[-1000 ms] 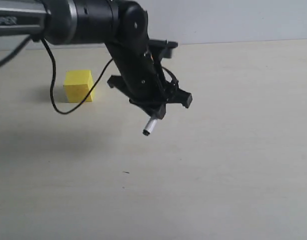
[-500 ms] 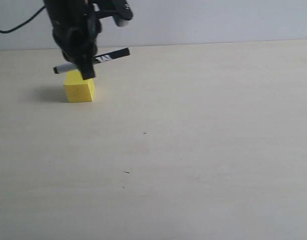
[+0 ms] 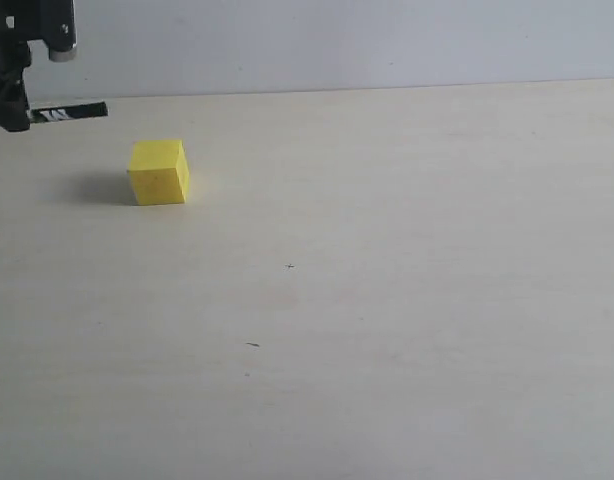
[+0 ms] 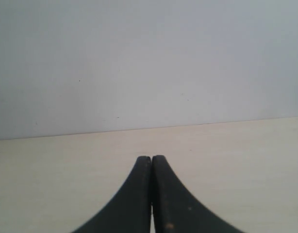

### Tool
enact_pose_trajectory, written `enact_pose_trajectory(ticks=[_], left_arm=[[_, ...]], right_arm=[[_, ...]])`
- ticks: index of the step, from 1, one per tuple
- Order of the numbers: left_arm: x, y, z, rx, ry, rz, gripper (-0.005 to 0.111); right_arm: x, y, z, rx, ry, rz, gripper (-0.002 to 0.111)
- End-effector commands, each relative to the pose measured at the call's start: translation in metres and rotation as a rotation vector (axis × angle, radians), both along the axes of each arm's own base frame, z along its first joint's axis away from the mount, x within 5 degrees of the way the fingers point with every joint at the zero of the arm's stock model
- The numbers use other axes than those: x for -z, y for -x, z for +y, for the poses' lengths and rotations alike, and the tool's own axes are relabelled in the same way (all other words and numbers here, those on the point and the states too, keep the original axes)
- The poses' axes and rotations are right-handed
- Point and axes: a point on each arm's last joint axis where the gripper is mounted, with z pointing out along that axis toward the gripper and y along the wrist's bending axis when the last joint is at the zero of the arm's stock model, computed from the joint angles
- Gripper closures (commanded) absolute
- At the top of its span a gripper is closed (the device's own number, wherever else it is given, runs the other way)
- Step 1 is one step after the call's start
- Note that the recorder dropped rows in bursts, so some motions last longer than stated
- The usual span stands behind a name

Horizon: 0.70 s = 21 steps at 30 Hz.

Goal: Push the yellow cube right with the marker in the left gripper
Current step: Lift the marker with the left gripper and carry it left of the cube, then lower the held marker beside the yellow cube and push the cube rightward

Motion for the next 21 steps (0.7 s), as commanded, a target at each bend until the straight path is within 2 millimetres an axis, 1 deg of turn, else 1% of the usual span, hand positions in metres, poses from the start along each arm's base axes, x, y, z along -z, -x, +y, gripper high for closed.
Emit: enact_pose_trajectory(ticks=[1,4,6,10,12,18,21], left_arm=[[0.018,-0.013,0.016,0.097,-0.023,-0.009,0.107],[0.035,-0.021,0.032,0.085,-0.061,-0.005,0.107],[0.046,-0.025,0.037,0.093,-0.055,0.013,0.107],[0.065,-0.034,0.038,0.164,0.036,0.045,0.107],[0.072,-0.039,0.039,0.148,0.075,0.066,0.107],[0.095,-0.049,0.038,0.137,0.089,0.17,0.107],[0.098,-0.052,0.038,0.137,0.089,0.173,0.107]], right_arm=[[0.001,0.0,0.0,0.006,0.003,-0.008,0.108],[0.001,0.0,0.0,0.006,0.003,-0.008,0.108],[0.001,0.0,0.0,0.006,0.003,-0.008,0.108],[0.001,0.0,0.0,0.006,0.004,-0.008,0.108],[0.001,0.0,0.0,0.006,0.004,-0.008,0.108],[0.001,0.0,0.0,0.006,0.004,-0.008,0.108],[0.001,0.0,0.0,0.006,0.004,-0.008,0.108]])
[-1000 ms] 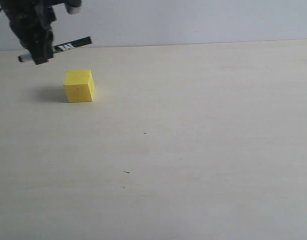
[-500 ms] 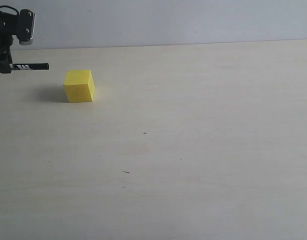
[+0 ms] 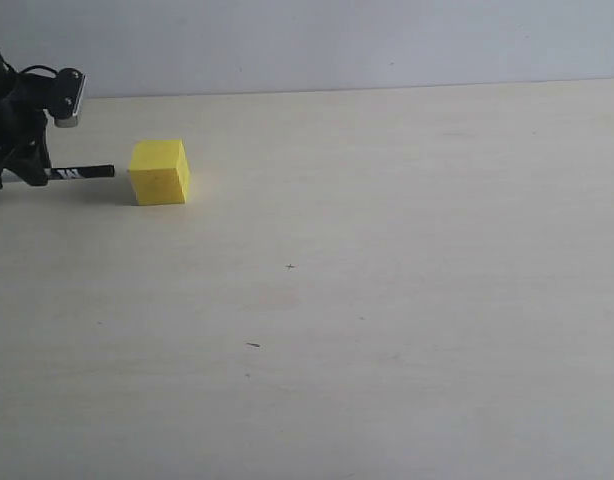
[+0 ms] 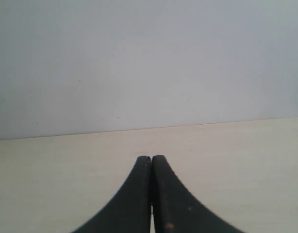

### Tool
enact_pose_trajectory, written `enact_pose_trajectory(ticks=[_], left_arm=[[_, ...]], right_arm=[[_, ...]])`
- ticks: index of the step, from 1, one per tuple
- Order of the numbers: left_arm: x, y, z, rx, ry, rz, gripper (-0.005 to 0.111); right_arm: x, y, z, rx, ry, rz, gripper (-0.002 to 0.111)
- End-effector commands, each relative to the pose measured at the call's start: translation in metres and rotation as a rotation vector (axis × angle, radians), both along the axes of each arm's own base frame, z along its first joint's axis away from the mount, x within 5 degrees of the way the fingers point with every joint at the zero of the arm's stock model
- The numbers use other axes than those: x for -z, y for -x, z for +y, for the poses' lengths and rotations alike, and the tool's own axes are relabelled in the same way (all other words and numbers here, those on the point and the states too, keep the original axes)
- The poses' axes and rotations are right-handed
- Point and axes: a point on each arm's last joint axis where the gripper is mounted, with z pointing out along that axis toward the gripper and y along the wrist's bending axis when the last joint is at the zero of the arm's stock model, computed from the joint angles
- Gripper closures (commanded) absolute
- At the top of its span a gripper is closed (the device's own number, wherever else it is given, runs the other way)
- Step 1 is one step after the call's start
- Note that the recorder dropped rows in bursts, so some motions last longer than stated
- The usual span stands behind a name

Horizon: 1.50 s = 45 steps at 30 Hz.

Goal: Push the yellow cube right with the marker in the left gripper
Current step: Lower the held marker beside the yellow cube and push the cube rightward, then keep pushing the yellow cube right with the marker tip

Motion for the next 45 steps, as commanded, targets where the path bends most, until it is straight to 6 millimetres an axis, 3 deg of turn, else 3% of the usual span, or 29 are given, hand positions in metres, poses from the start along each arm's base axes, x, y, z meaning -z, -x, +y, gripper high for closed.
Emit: enact_pose_trajectory(ticks=[1,5,8,15,18,25,28,32,40,43,45], left_arm=[[0.002,-0.005,-0.001,-0.007,0.016,0.01,0.107],[0.002,-0.005,-0.008,0.009,0.013,0.009,0.107],[0.002,-0.005,-0.026,0.035,0.015,0.004,0.107],[-0.005,-0.004,-0.091,0.139,0.027,-0.048,0.107],[-0.007,-0.005,-0.089,0.113,0.024,-0.052,0.107],[-0.006,-0.005,-0.046,-0.057,0.004,0.009,0.107],[-0.006,-0.004,-0.048,-0.053,0.003,0.021,0.107],[-0.006,-0.003,-0.071,-0.008,0.011,0.0,0.107],[-0.008,0.005,-0.143,0.166,0.032,-0.078,0.107],[-0.008,0.007,-0.149,0.177,0.031,-0.075,0.107],[-0.008,0.006,-0.141,0.148,0.023,-0.066,0.107]], right_arm=[[0.001,0.0,0.0,0.006,0.004,-0.008,0.108],[0.001,0.0,0.0,0.006,0.004,-0.008,0.108],[0.001,0.0,0.0,0.006,0.004,-0.008,0.108],[0.001,0.0,0.0,0.006,0.004,-0.008,0.108],[0.001,0.0,0.0,0.006,0.004,-0.008,0.108],[0.001,0.0,0.0,0.006,0.004,-0.008,0.108],[0.001,0.0,0.0,0.006,0.004,-0.008,0.108],[0.001,0.0,0.0,0.006,0.004,-0.008,0.108],[0.001,0.0,0.0,0.006,0.004,-0.008,0.108],[0.001,0.0,0.0,0.006,0.004,-0.008,0.108],[0.001,0.0,0.0,0.006,0.004,-0.008,0.108]])
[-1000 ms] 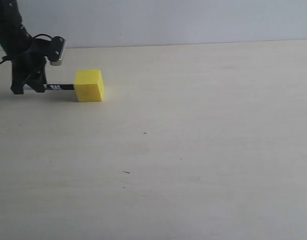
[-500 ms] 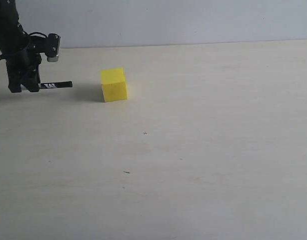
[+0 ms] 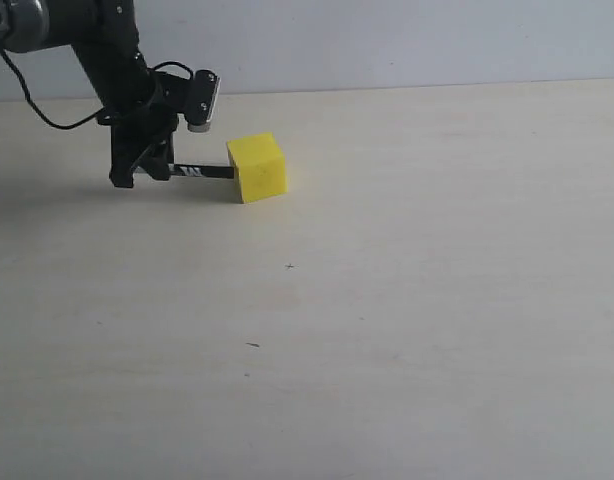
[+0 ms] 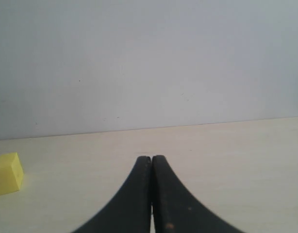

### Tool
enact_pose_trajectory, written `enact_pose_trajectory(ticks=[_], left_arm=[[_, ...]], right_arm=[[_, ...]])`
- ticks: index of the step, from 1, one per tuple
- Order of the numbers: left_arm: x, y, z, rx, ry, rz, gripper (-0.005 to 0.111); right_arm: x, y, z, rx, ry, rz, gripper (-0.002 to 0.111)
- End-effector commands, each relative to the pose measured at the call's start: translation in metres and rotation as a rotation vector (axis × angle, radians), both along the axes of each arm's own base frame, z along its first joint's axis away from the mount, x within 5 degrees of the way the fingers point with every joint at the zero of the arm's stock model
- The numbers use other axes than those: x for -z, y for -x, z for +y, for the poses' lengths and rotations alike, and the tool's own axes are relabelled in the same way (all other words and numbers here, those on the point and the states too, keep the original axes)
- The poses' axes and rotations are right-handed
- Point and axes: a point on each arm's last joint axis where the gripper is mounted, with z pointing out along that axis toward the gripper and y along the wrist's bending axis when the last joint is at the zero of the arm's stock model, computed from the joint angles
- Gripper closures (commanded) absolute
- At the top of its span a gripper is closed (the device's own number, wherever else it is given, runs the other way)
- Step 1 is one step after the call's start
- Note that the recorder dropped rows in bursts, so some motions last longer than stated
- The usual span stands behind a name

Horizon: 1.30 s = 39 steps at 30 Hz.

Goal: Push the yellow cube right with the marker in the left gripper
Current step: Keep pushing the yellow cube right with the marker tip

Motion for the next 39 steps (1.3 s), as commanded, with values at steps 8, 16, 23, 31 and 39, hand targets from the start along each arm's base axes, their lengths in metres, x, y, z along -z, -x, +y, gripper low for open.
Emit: enact_pose_trajectory(ticks=[8,16,23,31,39], left_arm=[[-0.004,-0.012,0.035,-0.145,0.014,-0.025,0.107],[-0.007,-0.007,-0.039,0.017,0.14,-0.182,0.107],[-0.006,-0.013,-0.014,0.048,0.084,-0.171,0.107],[-0.012,-0.023,-0.017,0.062,0.093,-0.197,0.107],[0.012,-0.031,-0.033,0.077,0.083,-0.138,0.107]], right_arm=[[0.001,0.0,0.0,0.006,0.004,-0.008,0.108],[0.001,0.0,0.0,0.006,0.004,-0.008,0.108],[0.001,0.0,0.0,0.006,0.004,-0.008,0.108],[0.001,0.0,0.0,0.006,0.004,-0.008,0.108],[0.001,0.0,0.0,0.006,0.004,-0.008,0.108]])
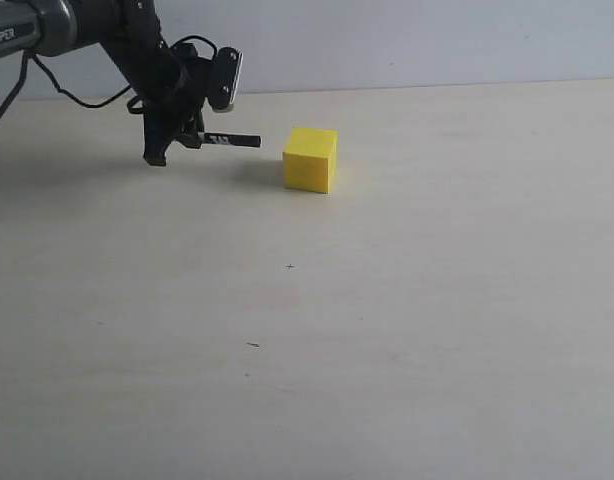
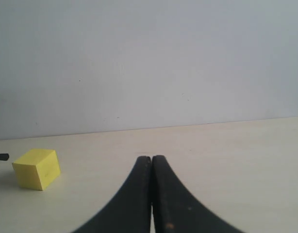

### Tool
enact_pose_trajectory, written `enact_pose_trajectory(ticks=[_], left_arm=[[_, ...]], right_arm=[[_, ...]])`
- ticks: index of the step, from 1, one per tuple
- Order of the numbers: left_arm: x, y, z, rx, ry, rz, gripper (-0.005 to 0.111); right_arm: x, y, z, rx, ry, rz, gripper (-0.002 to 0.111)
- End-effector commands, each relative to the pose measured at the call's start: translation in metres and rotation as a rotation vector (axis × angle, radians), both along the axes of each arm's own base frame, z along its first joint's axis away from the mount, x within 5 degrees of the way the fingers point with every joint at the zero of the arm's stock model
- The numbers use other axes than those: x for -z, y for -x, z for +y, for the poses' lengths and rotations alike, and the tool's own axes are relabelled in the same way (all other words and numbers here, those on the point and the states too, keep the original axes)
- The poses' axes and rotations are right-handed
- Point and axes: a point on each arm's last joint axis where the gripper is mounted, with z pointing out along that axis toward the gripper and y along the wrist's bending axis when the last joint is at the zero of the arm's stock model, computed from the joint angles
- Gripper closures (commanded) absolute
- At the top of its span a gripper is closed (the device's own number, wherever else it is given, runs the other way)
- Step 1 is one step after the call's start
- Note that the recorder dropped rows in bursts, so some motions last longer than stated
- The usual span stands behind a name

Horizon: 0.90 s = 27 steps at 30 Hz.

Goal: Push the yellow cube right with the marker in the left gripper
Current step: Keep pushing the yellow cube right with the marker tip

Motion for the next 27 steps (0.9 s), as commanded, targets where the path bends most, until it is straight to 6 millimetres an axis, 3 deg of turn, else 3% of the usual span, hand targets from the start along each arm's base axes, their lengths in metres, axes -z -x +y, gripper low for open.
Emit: enact_pose_trajectory(ticks=[1,15,27], left_arm=[[0.013,0.001,-0.01,0.002,-0.002,0.045,0.107],[0.015,0.021,-0.057,0.096,-0.004,0.065,0.107],[0.012,0.019,-0.039,-0.021,-0.003,0.125,0.107]], right_arm=[[0.001,0.0,0.0,0.006,0.004,-0.008,0.108],[0.001,0.0,0.0,0.006,0.004,-0.008,0.108],[0.001,0.0,0.0,0.006,0.004,-0.008,0.108]])
